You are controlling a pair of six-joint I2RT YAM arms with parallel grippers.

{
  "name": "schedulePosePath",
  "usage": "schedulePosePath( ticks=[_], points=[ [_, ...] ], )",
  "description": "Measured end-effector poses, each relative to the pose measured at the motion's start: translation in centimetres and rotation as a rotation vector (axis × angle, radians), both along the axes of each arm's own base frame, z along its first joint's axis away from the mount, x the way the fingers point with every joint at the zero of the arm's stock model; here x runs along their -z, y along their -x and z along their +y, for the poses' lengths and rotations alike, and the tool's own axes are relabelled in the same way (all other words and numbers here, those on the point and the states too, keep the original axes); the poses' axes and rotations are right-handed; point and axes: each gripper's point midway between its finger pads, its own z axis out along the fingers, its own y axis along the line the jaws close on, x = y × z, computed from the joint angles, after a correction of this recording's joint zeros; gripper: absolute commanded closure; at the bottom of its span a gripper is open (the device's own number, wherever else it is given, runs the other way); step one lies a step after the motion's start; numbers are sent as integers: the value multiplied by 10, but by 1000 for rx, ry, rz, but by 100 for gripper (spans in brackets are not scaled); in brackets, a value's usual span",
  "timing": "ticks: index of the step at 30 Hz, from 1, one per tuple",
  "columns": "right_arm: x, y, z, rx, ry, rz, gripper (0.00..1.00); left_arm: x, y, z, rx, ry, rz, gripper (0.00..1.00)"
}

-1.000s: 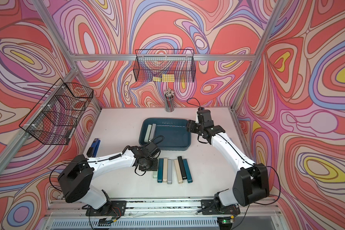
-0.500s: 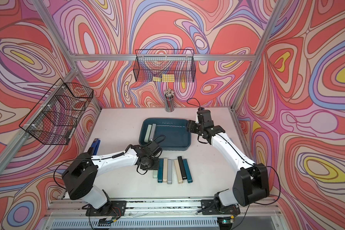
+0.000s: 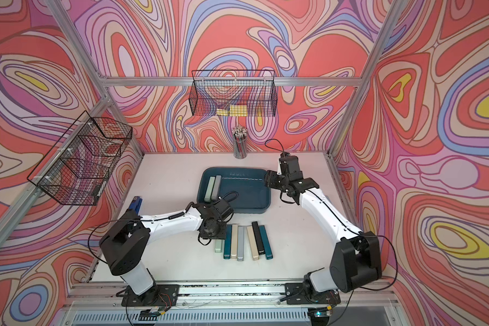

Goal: Put the pruning pliers into the storage box
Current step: Pick up the pruning pliers from the center of the board.

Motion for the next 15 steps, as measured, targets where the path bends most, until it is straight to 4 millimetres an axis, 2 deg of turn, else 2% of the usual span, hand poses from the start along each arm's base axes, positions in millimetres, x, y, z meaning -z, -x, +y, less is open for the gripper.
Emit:
schedulePosePath(
  ticks=[4,12,15],
  points=[
    [1,0,0,0,0,1,33,3,-1,2,2,-16,-1,51],
    [2,1,0,0,1,4,33,11,-2,4,7,-43,6,74],
    [2,1,0,0,1,5,33,11,-2,4,11,-44,4,76]
  ],
)
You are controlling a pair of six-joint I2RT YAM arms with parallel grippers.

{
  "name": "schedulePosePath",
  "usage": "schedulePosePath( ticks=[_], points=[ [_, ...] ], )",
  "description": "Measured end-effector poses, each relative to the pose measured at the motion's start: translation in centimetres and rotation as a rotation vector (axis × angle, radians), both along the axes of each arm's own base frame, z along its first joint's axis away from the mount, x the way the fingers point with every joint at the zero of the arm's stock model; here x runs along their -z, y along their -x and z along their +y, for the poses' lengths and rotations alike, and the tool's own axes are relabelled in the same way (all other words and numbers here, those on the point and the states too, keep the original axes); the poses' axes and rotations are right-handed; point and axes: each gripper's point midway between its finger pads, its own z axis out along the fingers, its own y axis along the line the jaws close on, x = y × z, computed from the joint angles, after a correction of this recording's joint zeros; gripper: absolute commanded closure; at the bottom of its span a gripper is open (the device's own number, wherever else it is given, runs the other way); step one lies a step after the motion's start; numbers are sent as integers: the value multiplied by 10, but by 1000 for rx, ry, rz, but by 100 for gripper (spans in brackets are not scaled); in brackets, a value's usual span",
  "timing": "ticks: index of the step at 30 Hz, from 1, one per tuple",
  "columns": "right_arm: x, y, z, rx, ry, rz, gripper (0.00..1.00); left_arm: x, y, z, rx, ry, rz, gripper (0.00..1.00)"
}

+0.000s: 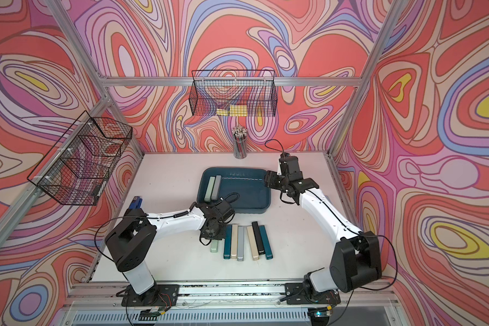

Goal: Put the pruning pliers into the storage box
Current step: Pick up the pruning pliers from the center of the board.

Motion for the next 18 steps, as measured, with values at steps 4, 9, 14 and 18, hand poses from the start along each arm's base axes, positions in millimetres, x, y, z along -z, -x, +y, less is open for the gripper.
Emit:
schedulePosePath(
  ticks=[4,9,14,18],
  points=[
    [0,0,0,0,0,0,33,0,0,1,0,-3,-1,78],
    [0,0,0,0,0,0,33,-14,3,7,3,-28,5,78],
    [0,0,0,0,0,0,33,-77,-10,0,12,12,-69,77],
    [0,0,0,0,0,0,33,-145,-36,-20,17,98,-186,76]
  ],
)
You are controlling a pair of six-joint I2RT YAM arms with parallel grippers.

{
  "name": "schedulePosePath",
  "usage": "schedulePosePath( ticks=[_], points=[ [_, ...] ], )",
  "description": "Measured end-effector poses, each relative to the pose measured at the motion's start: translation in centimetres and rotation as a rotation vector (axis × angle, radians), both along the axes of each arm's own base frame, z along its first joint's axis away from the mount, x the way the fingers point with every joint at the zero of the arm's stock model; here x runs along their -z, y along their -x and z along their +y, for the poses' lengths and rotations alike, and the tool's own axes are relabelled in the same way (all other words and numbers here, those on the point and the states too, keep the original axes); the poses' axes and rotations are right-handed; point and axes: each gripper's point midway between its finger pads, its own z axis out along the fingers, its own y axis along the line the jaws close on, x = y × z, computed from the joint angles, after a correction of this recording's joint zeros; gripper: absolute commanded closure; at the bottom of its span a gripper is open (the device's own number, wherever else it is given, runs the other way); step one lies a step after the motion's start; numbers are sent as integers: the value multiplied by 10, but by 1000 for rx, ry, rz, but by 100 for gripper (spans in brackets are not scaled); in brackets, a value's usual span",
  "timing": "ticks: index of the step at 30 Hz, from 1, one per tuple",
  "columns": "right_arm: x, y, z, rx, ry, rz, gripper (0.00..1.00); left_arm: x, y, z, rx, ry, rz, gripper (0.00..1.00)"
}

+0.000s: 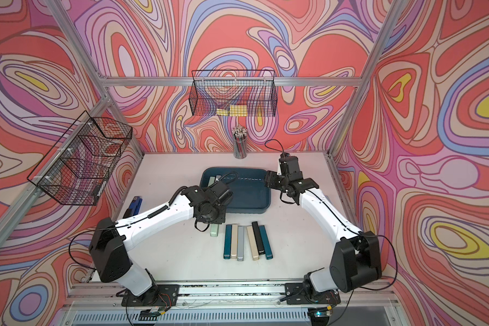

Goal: Put the pruning pliers into the storage box
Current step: Pick up the pruning pliers from the center of the board, then place the pruning pliers in the storage box.

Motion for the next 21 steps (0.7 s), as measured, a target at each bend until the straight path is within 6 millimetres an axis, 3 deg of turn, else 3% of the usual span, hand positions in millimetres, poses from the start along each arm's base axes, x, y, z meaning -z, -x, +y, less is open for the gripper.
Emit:
schedulePosePath(
  ticks=[2,4,7,15,21],
  points=[
    [0,0,0,0,0,0,34,-31,-16,-8,8,44,-57,76],
    [0,0,0,0,1,0,33,-50,-31,-12,13,62,-91,76],
    [-1,0,-1,2,2,-3,33,-58,-60,-19,16,67,-117,76],
    [-23,10,-9,19,9,-63,34,-11,-135,-33,33,13,-73,75],
    [-26,16,-11,21,10,-65,33,26,-171,-26,25,-23,-44,75]
  ],
)
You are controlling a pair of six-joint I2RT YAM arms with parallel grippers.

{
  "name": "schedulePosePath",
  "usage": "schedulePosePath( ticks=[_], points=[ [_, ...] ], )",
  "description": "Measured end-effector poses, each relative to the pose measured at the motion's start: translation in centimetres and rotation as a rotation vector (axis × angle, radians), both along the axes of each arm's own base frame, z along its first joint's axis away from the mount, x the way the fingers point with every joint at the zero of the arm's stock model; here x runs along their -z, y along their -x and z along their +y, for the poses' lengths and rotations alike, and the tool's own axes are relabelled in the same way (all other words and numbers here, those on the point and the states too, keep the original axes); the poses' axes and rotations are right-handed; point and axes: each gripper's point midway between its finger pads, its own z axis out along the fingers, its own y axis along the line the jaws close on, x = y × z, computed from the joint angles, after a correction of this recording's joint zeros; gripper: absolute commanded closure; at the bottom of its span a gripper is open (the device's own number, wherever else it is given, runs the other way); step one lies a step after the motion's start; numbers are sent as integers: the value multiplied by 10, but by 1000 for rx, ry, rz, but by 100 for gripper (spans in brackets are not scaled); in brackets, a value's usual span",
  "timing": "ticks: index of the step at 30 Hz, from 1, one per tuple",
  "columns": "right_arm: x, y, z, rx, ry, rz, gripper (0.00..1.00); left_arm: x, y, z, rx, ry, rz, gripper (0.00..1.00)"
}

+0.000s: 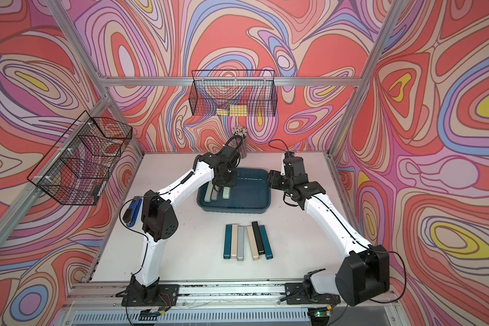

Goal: Put the pruning pliers into the storage box
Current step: Place the pruning pliers in the storage box.

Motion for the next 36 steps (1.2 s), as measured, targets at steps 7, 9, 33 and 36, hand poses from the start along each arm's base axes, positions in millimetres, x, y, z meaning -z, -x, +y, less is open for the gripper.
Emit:
schedulePosePath(
  ticks=[7,9,33,36],
  points=[
    [3,4,-2,2,9,11,33,32,-28,12,-12,-19,9,74],
    [4,5,-2,2,10,15,33,41,-32,12,-8,-25,11,74],
    [28,-2,0,3,22,72,34,88,-65,23,-61,-121,-38,70],
    [30,-3,0,3,22,76,34,89,-67,28,-70,-132,-42,70]
  ],
)
